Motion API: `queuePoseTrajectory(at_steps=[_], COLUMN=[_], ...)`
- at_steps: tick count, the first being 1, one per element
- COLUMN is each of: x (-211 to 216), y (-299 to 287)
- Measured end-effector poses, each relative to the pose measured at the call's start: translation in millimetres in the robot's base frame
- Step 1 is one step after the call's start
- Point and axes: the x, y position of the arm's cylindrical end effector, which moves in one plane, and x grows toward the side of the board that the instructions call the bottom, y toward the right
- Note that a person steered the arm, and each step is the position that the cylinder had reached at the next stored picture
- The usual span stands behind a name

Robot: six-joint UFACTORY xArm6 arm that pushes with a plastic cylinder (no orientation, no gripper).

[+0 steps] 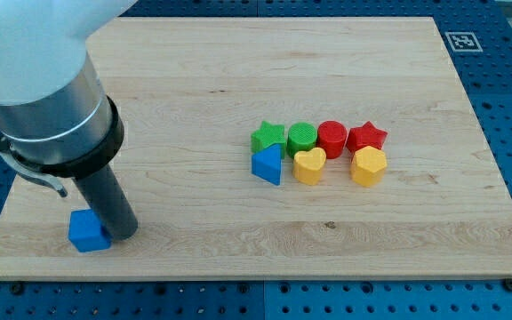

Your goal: Move your arm towards the green star

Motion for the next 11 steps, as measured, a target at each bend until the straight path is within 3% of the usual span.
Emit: queuePoseTrajectory(at_steps=[2, 7, 11], x=[3, -5, -58], y=[-14, 63, 59])
